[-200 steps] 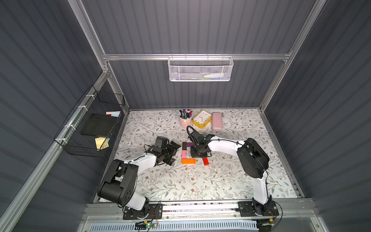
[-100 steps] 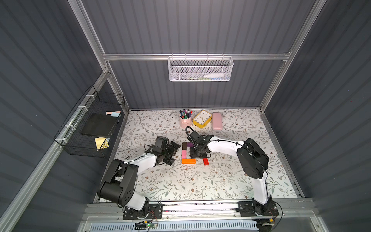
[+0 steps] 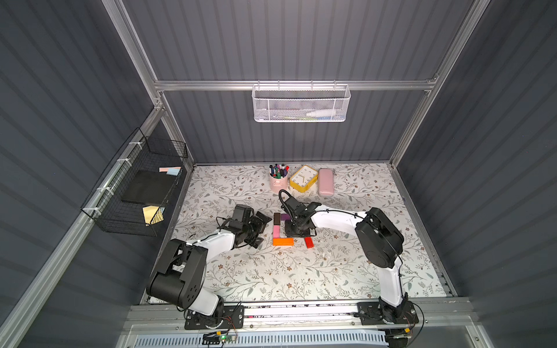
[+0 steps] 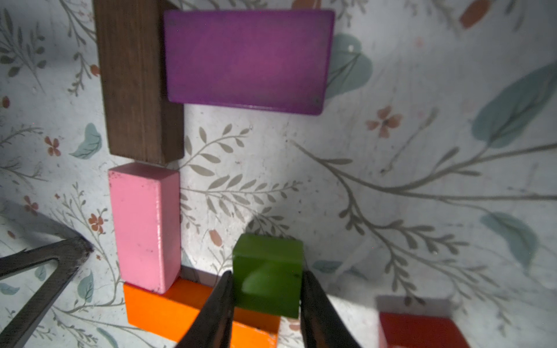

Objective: Assemble the number 6 with building blocks
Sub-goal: Assemble the building block at the center of the board.

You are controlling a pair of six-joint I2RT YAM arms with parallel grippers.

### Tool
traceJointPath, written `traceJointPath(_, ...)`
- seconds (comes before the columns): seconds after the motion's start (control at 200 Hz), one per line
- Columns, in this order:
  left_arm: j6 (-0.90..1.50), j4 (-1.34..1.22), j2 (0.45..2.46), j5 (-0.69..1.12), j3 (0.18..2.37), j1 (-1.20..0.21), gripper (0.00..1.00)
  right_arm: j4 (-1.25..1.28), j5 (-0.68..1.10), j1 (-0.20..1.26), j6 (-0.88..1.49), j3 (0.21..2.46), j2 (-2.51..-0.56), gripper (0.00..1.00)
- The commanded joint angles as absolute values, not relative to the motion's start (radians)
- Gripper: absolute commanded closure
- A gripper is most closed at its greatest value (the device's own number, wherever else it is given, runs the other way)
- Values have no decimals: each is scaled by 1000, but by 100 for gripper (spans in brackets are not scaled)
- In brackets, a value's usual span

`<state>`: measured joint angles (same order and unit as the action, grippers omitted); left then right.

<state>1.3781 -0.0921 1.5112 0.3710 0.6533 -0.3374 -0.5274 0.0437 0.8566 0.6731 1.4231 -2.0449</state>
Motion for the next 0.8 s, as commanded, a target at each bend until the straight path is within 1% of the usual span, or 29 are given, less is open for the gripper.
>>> traceJointPath(0.0,1361,-73,1532,373,641,-331,1,-546,53,861,711,1427,-2041,63)
traceJointPath(0.795,1362,-75,1523,377,643,-331,1,-538,58,869,721,1417,-2023,63)
